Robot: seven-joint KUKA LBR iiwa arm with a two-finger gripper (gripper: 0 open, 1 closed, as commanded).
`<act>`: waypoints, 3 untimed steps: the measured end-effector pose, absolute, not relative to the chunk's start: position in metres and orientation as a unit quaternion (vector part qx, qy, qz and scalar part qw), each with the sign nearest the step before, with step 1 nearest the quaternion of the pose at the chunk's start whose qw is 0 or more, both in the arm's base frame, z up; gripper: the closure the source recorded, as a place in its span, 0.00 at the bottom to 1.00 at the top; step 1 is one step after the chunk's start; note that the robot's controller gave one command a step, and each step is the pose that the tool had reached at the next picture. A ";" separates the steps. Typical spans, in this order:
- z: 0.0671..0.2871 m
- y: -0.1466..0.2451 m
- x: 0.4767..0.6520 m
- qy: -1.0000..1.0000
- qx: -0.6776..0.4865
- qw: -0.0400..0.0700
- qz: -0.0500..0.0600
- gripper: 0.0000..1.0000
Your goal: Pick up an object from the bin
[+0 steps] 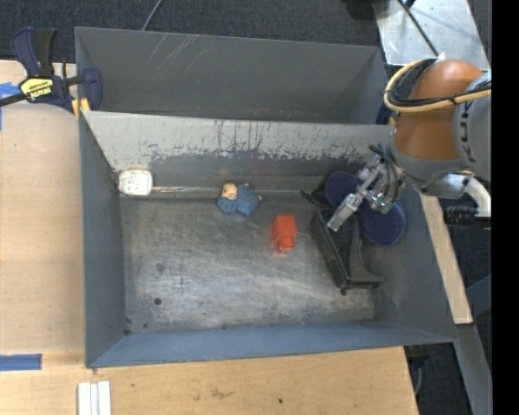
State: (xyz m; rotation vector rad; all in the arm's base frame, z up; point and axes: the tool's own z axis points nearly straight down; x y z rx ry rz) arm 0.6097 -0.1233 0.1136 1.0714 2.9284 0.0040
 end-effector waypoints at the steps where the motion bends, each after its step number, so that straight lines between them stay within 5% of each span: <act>1: 0.113 -0.122 0.615 0.938 0.347 0.012 0.002 0.00; 2: 0.111 -0.120 0.615 0.926 0.376 0.012 0.003 0.00; 3: 0.112 -0.118 0.617 0.927 0.375 0.014 0.005 1.00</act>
Offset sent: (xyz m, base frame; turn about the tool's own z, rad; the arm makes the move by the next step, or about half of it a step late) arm -0.0006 0.0195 -0.0436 0.0204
